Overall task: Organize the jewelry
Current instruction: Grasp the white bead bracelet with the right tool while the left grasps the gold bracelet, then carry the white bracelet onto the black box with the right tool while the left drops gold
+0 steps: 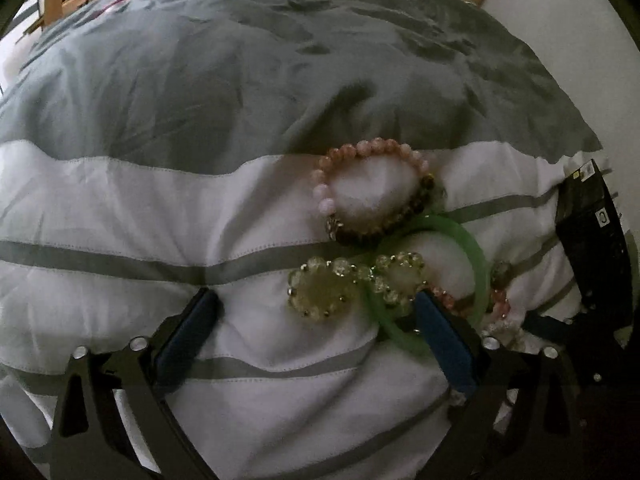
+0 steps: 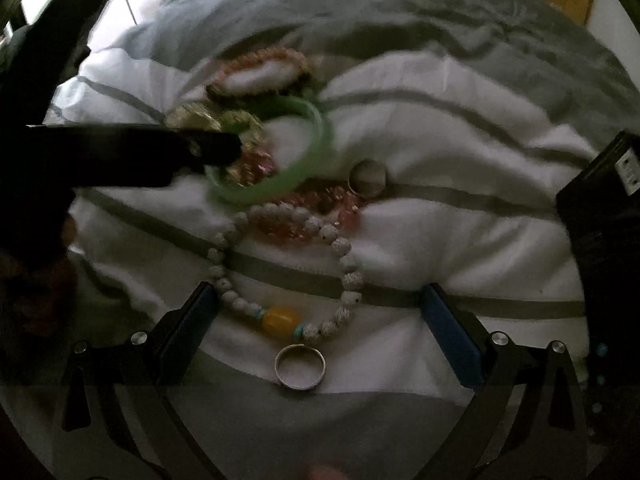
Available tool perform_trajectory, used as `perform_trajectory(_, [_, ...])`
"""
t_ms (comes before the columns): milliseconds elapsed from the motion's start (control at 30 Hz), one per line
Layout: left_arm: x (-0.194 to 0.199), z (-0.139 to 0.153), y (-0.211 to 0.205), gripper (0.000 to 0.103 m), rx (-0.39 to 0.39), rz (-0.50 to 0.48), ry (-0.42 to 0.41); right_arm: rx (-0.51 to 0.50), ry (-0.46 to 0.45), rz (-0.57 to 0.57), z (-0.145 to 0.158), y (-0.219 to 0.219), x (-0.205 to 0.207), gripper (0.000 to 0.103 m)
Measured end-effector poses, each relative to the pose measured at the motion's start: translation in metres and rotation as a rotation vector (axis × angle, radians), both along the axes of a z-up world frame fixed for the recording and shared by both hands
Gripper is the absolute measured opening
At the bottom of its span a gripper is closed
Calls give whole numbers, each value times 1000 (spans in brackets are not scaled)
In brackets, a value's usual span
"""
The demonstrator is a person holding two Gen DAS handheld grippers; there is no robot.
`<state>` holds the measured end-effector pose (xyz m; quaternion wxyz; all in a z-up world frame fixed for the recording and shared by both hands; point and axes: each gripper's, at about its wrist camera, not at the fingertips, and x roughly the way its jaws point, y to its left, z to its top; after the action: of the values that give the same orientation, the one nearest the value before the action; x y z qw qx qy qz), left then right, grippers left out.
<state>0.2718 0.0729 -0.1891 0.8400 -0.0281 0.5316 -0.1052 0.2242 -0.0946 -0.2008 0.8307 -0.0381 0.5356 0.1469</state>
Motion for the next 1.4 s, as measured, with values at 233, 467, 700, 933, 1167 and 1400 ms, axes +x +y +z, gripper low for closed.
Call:
perform_trajectory(233, [-5,17,0,37,42,16,-49,107,-71,-26,20,-13,-7,81])
perform_trajectory(467, [-1,30,14,8,-24,80,-39,179,-74,-91,36,-35,-5,20])
perform_trajectory(700, [-26,70,10,7,-51,63,-135,246,-204,-61,73,-38,-24,9])
perform_trajectory(933, [-46,91,19,7,-104,72,-164,320,-204,-93,86,-48,-28,9])
perform_trajectory(1167, [-64,109,23,7,-108,72,-189,359,-279,-75,118,-52,-46,9])
perform_trajectory(1400, [-80,140,13,7,-109,25,-219,354,-337,-96,157,-68,-64,9])
